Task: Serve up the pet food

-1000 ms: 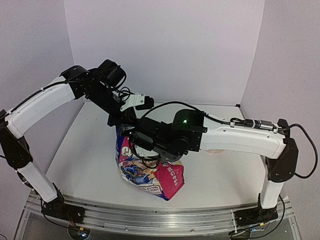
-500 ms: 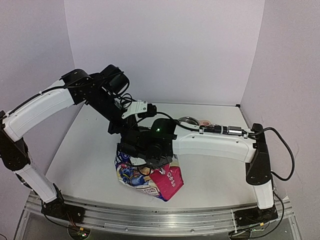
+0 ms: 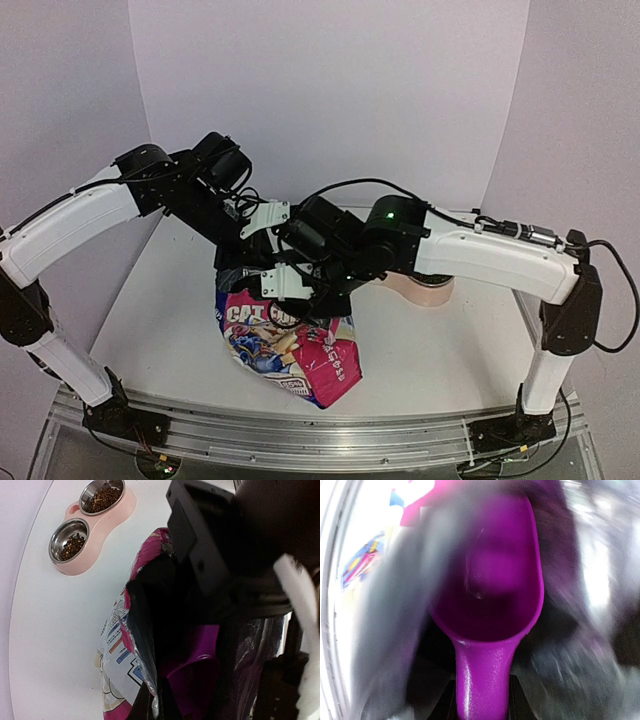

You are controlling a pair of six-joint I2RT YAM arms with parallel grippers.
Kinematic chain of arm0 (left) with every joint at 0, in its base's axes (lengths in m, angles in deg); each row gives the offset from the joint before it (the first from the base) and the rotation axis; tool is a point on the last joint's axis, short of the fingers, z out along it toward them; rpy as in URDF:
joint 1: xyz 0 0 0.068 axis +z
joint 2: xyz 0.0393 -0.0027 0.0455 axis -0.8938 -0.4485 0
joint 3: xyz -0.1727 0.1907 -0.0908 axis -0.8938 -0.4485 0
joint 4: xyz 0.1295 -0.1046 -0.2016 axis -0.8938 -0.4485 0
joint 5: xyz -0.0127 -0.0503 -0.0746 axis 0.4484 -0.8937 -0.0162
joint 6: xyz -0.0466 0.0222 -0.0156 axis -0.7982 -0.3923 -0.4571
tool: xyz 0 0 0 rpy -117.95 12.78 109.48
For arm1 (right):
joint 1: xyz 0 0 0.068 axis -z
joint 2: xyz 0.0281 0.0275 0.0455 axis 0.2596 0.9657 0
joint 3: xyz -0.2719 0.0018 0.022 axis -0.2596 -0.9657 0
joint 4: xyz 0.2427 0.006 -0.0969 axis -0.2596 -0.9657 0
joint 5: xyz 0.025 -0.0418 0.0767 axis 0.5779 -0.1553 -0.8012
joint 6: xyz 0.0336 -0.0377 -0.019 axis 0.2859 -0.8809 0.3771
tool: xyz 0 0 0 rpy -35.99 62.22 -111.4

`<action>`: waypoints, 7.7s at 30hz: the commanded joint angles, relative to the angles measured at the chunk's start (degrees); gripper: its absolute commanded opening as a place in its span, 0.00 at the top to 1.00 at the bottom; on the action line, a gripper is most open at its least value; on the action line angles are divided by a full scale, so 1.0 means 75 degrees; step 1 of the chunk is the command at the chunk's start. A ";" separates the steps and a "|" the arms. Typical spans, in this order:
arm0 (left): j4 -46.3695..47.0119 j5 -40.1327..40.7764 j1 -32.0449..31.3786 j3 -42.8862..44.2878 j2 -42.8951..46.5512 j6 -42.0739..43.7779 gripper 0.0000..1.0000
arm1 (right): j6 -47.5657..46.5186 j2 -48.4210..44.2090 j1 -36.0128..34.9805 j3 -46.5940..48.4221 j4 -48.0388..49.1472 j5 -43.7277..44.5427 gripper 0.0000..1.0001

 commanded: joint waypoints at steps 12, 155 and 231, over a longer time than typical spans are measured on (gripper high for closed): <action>0.0586 0.0102 -0.0108 0.0018 0.0479 -0.0340 1.00 | 0.1886 -0.1923 0.0309 -0.1032 0.0825 -0.0853 1.00; 0.1450 0.1038 0.0306 -0.0425 0.0365 -0.0842 1.00 | 0.3469 -0.4045 0.0305 -0.1632 -0.0700 -0.1027 1.00; 0.1839 0.0065 0.0408 -0.1729 0.1278 -0.0746 1.00 | -0.0666 -0.3694 0.7676 -0.6021 0.2371 -0.0631 1.00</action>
